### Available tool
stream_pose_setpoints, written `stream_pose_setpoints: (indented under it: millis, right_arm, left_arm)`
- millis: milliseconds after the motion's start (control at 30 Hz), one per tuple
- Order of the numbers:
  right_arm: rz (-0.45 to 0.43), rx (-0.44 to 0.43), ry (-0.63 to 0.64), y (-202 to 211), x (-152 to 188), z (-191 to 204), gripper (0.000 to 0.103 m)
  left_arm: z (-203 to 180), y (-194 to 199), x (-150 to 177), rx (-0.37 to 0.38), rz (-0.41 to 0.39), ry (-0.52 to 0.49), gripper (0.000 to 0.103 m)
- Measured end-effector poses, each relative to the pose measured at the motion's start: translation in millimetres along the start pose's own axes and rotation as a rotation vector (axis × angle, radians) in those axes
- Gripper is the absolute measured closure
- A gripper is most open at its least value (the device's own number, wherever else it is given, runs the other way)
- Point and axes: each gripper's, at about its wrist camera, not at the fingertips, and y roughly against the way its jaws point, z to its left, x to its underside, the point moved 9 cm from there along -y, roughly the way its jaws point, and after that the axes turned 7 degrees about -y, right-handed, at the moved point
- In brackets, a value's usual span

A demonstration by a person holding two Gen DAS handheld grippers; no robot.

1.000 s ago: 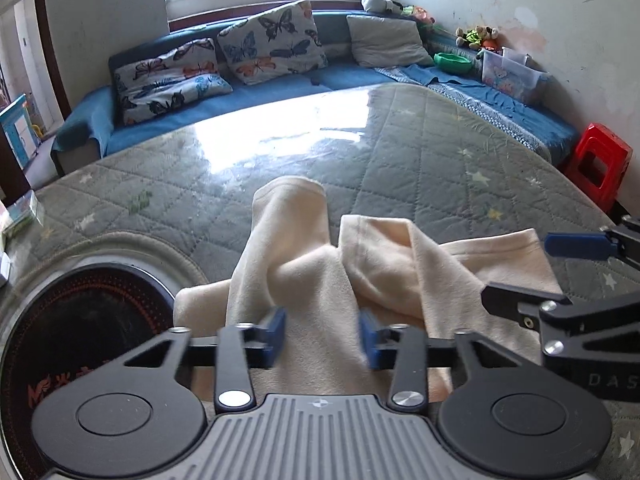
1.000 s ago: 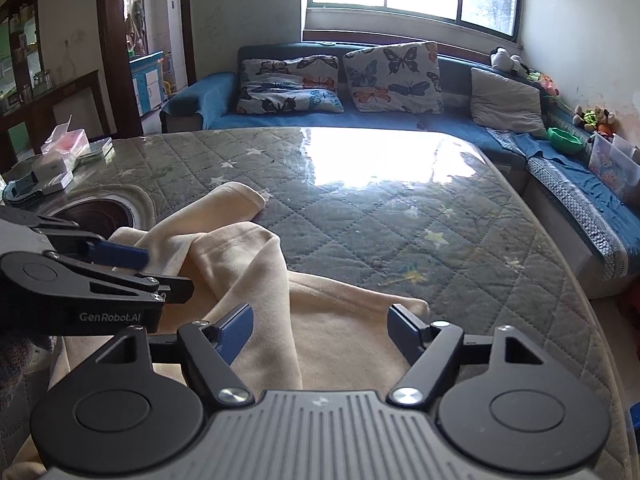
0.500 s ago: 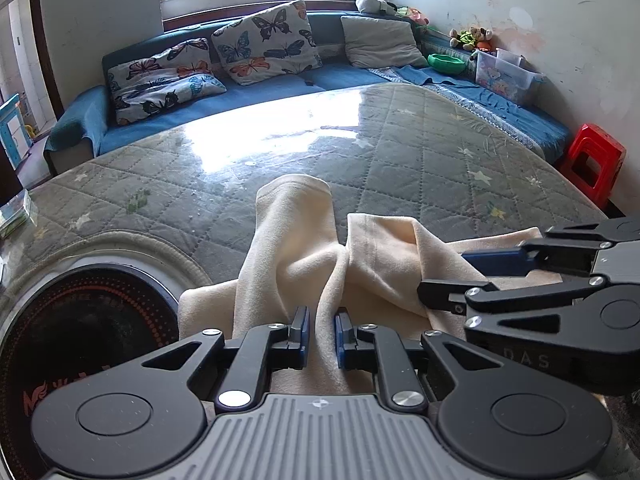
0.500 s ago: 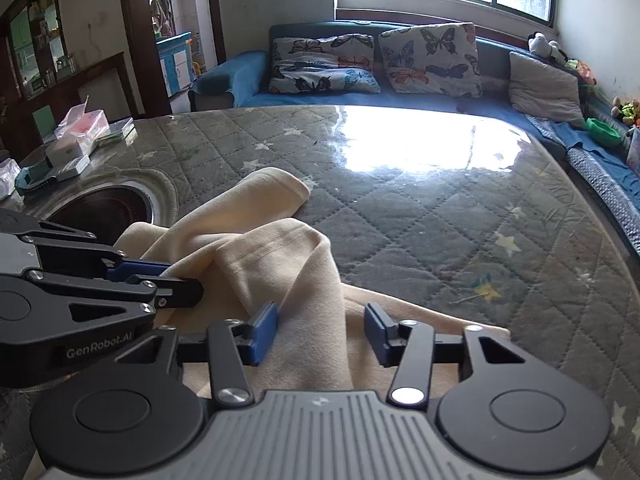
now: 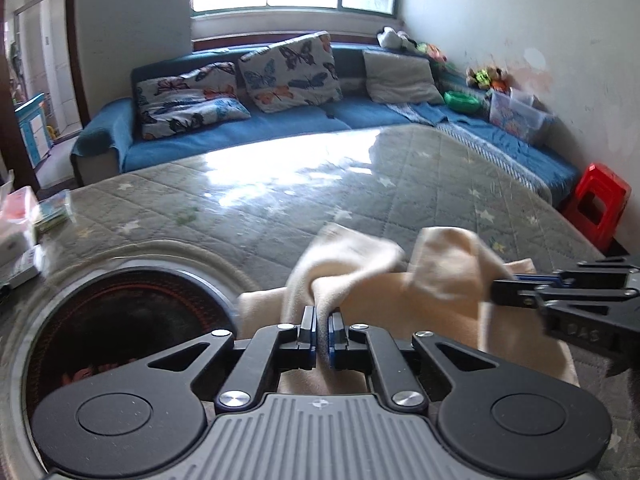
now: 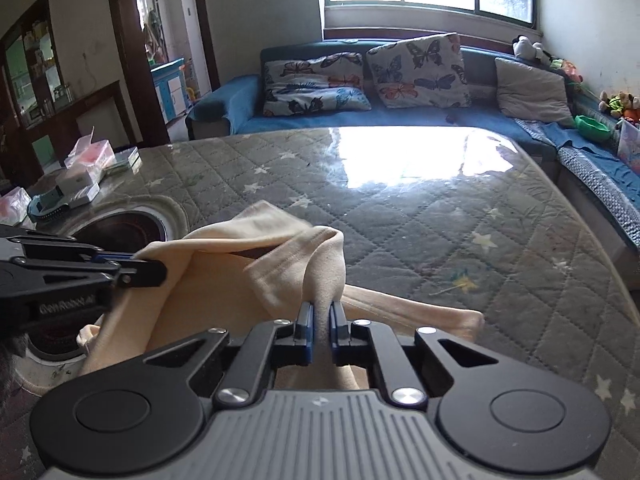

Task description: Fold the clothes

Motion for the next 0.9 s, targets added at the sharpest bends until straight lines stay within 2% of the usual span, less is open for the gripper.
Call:
stream_pose_setpoints:
  millis: [200,567,733,900]
  right_arm:
    - [-0.063,0.037,-0.028,38.2,2.8,-12.9,0.096]
    - [-0.186,0.093,-0.171,121.7,17.6,-58.1,0.096]
    - [-0.206,0.108,-0.227,150.0,36.2,-76.2,0.096]
    - [-0.188,0.144,-0.283,166.2,64.7,-96.0,0.096]
  left_arm:
    - [27.2,35.7,13.0,-0.042,-0.037,0.044,0.097]
    - [82.8,108.2,59.3,-0.129,-0.079,0.162,0.098]
    - [99.2,138.2,86.4,-0.152,-0.081,0.211,0.098]
    - [106.6,149.3,120.5,-0.164,-0.04,0.244,0.098]
